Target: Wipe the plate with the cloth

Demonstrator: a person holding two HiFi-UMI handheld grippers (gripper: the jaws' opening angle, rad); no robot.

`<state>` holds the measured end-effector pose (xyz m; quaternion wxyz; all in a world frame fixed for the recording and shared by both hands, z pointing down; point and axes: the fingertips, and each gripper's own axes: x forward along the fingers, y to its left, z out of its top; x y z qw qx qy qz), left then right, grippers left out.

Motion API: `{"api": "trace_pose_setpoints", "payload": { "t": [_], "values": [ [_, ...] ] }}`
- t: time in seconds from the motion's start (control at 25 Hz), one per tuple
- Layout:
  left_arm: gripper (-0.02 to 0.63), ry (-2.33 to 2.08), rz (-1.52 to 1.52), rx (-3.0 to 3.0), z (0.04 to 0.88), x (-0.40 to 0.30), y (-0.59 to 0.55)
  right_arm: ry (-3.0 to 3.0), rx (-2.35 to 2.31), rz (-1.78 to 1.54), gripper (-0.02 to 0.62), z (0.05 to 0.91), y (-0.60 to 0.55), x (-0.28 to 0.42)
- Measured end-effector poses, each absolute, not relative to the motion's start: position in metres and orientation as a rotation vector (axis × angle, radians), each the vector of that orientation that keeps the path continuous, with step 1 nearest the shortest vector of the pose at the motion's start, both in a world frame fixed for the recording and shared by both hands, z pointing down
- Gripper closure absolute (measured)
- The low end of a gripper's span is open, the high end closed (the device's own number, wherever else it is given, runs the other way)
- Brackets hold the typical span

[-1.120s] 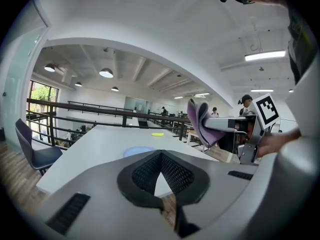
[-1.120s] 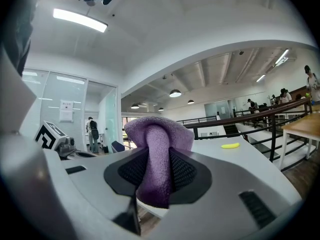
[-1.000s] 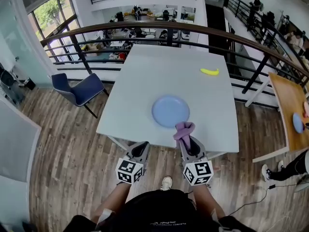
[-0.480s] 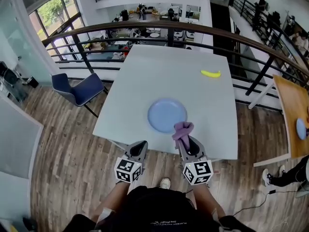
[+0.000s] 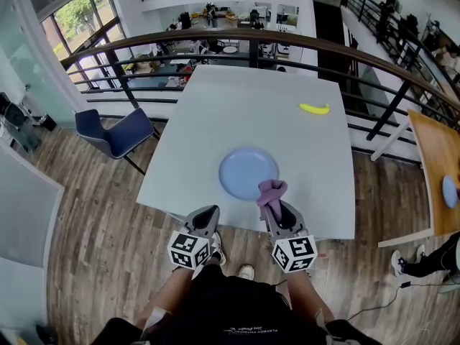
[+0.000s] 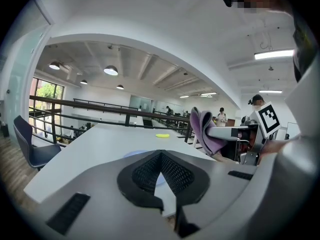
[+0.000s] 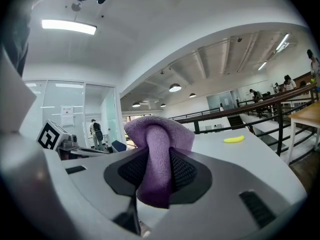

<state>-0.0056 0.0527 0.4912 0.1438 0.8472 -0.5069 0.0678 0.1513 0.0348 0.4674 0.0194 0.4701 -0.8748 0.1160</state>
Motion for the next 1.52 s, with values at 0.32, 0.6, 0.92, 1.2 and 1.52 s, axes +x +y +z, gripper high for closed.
{"api": "trace_pose_setpoints", "payload": {
  "t": [0.32,0.6,0.92,1.2,1.52],
  "values": [
    [0.599,-1.43,0.182,2.479,0.491,-0.025,-0.006,-2.689,1.448,0.362,0.48,0.467,-0.016,0.124],
    [0.6,-1.398,0.197,2.502,0.489,-0.05,-0.063,-2.705,1.453,0.362,0.48,0.455,-0.072,0.088],
    [0.599,-1.358,0.209,2.537,0.478,-0.078,-0.122,-2.678,1.466,0.366,0.48,0.451,-0.128,0.051],
    [0.599,-1.307,0.215,2.548,0.489,-0.099,-0.16,-2.639,1.491,0.354,0.48,0.456,-0.163,0.029],
    [0.599,-1.201,0.167,2.597,0.489,-0.1,-0.193,-2.603,1.552,0.387,0.48,0.455,-0.187,0.022]
  ]
}}
